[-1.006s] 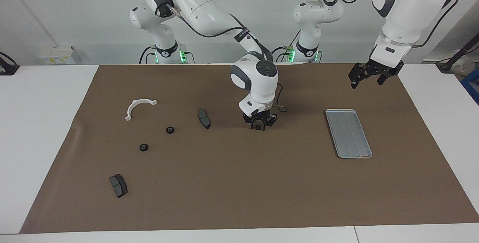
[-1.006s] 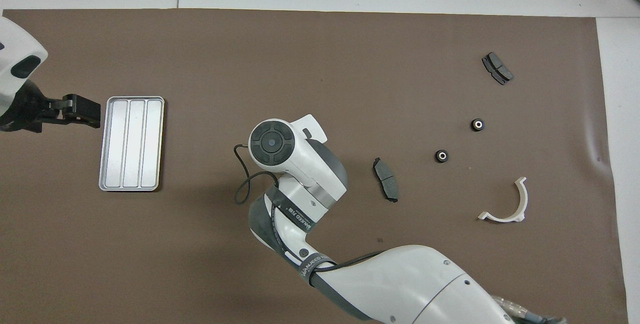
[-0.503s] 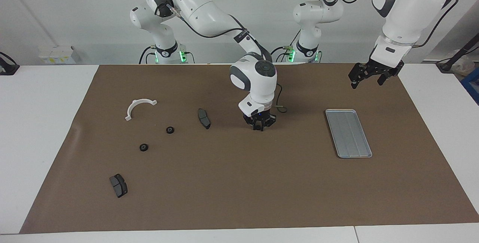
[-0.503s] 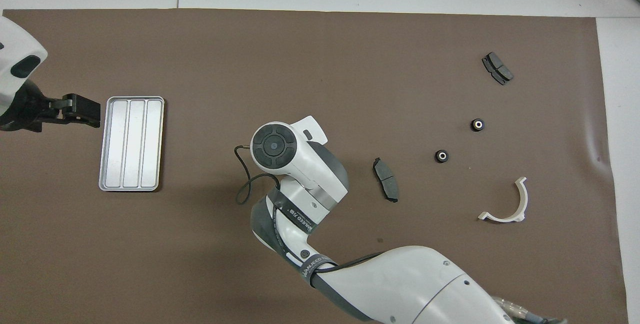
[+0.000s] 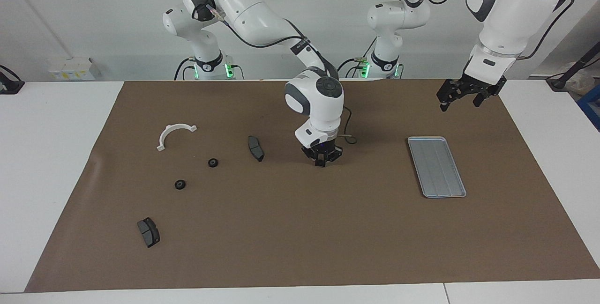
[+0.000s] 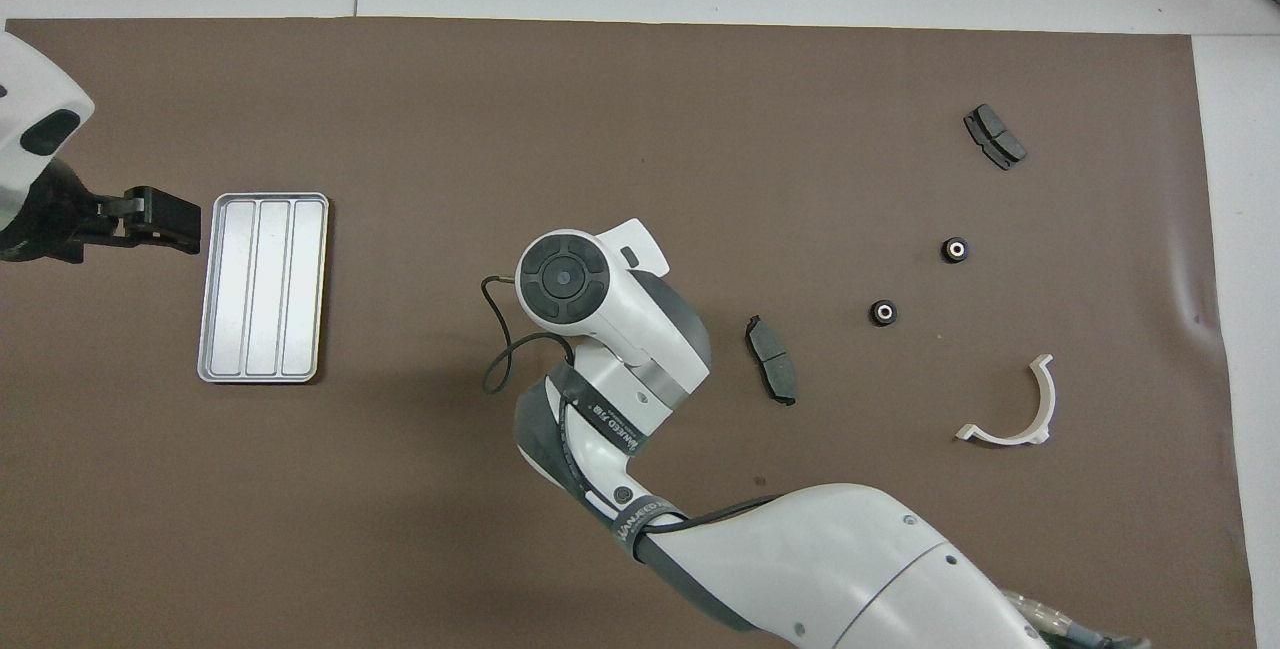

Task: Place bearing gear from tray to pile

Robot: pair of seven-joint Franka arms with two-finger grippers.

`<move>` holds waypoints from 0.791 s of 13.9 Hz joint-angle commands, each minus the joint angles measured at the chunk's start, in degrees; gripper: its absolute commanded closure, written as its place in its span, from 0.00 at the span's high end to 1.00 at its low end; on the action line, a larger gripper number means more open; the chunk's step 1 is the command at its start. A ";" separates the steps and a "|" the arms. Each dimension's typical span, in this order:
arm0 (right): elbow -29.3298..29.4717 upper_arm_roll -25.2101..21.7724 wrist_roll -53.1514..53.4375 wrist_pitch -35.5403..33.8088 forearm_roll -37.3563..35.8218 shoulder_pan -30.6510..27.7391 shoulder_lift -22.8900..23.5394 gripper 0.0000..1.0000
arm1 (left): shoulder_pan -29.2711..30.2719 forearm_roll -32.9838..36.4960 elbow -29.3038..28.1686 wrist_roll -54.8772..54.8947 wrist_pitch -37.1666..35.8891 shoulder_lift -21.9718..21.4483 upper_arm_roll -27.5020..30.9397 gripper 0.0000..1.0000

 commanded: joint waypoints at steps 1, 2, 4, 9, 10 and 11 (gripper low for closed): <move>-1.17 0.64 -4.67 0.17 -0.62 -4.95 -2.82 0.00 | 0.44 -0.84 -0.46 0.61 0.72 -0.32 -0.09 1.00; -1.25 0.64 -6.43 -0.35 -0.53 -6.63 -3.61 0.00 | 0.44 -0.84 -0.54 0.61 0.81 -0.32 -0.09 1.00; -2.04 0.64 -10.29 -0.62 -0.53 -10.40 -4.93 0.00 | 0.44 -0.84 -0.54 0.61 1.24 -0.32 -0.09 1.00; -7.49 0.73 -23.12 0.78 -0.53 -20.51 -7.31 0.02 | 0.26 -0.84 -0.54 0.78 3.53 -0.15 -0.17 1.00; -8.28 0.73 -26.02 1.48 -0.45 -22.88 -7.31 0.04 | 0.35 -0.84 -0.54 0.78 3.97 -0.15 -0.17 1.00; -9.07 0.73 -28.83 2.62 -0.36 -25.08 -7.31 0.04 | 0.35 -1.01 -0.63 0.78 4.23 -0.15 -0.17 1.00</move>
